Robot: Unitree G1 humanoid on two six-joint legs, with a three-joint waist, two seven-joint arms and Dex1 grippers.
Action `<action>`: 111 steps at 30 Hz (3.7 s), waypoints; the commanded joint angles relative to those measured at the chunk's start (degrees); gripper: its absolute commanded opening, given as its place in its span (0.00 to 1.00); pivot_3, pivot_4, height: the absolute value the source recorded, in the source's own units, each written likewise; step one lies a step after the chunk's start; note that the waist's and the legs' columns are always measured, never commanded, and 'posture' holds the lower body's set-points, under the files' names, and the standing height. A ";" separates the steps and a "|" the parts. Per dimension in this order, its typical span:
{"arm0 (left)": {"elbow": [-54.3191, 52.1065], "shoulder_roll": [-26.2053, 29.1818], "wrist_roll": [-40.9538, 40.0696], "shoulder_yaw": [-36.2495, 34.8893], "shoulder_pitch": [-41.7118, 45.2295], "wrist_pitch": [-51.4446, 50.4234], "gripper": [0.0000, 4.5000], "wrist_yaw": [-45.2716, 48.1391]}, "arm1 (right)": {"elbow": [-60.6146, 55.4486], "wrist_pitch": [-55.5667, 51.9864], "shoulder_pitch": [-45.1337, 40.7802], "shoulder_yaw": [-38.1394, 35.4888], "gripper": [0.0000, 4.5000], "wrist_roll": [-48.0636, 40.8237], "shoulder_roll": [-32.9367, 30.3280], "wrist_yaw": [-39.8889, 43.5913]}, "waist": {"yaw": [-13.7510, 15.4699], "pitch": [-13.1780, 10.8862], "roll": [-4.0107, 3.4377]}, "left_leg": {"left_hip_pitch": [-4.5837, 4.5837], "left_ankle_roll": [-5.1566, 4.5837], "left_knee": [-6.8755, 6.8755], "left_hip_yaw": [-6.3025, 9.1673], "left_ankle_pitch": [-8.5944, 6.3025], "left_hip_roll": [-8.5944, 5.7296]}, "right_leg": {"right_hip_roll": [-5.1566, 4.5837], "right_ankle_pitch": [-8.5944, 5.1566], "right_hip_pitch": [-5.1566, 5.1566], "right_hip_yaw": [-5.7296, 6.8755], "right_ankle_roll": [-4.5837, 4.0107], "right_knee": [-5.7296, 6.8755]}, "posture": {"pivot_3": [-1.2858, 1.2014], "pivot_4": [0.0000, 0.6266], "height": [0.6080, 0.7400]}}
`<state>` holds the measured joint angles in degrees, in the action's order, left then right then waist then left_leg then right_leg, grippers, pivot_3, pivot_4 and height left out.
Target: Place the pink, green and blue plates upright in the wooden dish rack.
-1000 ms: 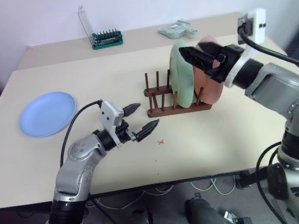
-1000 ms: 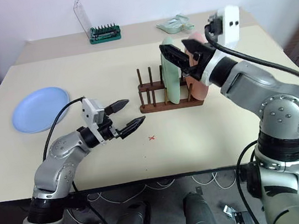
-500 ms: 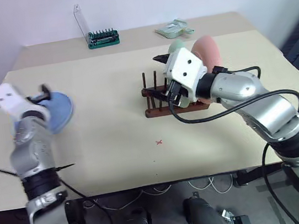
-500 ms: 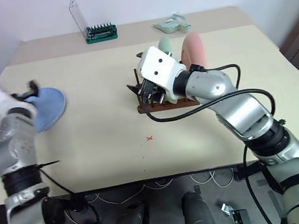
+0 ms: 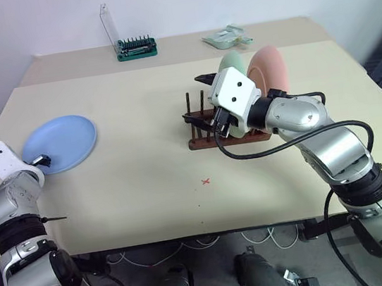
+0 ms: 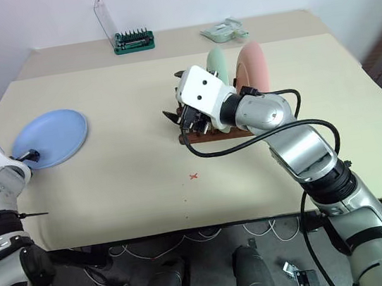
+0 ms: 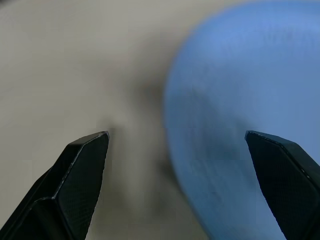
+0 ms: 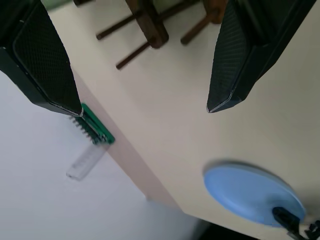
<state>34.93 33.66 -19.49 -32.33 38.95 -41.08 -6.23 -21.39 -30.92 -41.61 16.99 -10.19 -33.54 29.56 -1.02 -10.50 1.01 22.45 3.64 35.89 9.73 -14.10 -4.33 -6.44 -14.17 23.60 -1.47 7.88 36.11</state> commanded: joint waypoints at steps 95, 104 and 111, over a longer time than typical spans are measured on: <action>-48.89 -10.01 -2.26 26.58 -24.37 22.54 0.98 34.42 | -8.84 -25.31 3.60 -25.20 0.00 -28.56 39.17 -21.07 | -0.10 0.03 -0.04 | -0.02 0.24 -0.56 -0.14 0.17 0.18 | 0.06 0.18 0.42 -0.04 -0.31 0.07 | 0.52 0.24 1.00; -49.52 -10.09 -2.08 26.27 -24.91 22.66 0.98 34.08 | -6.53 -24.44 2.91 -26.26 0.00 -30.27 38.47 -25.17 | -0.24 0.03 -0.05 | -0.02 0.24 -0.58 -0.15 0.17 0.20 | 0.08 0.18 0.45 -0.04 -0.31 0.08 | 0.52 0.24 1.00; -50.16 -9.66 -3.16 26.84 -25.58 23.31 0.98 36.81 | -2.19 -25.08 1.39 -29.77 0.00 -33.29 38.78 -29.34 | -0.20 0.03 -0.05 | -0.02 0.24 -0.58 -0.16 0.17 0.20 | 0.08 0.18 0.44 -0.04 -0.32 0.08 | 0.52 0.24 1.00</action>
<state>-12.52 23.40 -21.98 -5.27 13.71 -19.13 29.22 -22.88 -56.58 -38.50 -11.81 -41.60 4.85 1.11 -1.22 -10.47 0.96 22.43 3.88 35.30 9.57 -13.93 -4.13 -6.35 -13.99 24.05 -1.51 7.56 36.19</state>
